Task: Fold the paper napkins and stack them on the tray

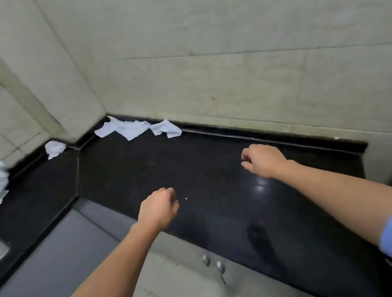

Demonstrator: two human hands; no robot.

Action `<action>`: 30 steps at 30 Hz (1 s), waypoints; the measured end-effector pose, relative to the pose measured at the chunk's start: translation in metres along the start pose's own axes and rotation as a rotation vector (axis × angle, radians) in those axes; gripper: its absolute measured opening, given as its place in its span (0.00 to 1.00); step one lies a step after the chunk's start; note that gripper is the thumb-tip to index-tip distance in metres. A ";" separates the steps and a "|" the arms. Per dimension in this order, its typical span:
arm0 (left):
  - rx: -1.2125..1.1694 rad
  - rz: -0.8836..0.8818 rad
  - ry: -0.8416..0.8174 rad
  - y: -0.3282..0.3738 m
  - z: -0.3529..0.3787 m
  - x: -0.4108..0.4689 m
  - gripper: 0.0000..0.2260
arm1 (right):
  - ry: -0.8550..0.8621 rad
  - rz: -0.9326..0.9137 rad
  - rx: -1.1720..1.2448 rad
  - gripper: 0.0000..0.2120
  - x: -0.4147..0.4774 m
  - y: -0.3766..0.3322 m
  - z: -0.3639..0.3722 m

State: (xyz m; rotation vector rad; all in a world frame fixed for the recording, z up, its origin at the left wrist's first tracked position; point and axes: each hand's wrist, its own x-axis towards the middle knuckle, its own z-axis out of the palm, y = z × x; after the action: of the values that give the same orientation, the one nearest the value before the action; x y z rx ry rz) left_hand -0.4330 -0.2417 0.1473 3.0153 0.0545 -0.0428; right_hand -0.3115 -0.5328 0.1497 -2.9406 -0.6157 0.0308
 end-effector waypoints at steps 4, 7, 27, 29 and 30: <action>-0.016 -0.115 -0.003 -0.066 0.002 -0.010 0.08 | -0.026 -0.097 -0.018 0.10 0.045 -0.063 0.018; -0.019 -0.161 -0.020 -0.105 0.008 -0.005 0.07 | -0.050 -0.136 -0.013 0.10 0.084 -0.099 0.036; -0.059 -0.055 -0.211 -0.256 0.028 0.229 0.09 | -0.229 0.045 0.074 0.12 0.324 -0.153 0.126; -0.069 -0.018 -0.230 -0.272 0.034 0.258 0.09 | -0.225 0.104 0.078 0.12 0.346 -0.152 0.137; -0.078 -0.003 -0.241 -0.280 0.037 0.272 0.09 | -0.234 0.140 0.083 0.12 0.357 -0.153 0.142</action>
State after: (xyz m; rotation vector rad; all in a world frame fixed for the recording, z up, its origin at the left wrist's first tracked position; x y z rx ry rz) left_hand -0.1726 0.0404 0.0672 2.9080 0.0367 -0.3936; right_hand -0.0523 -0.2331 0.0328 -2.9156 -0.4239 0.4096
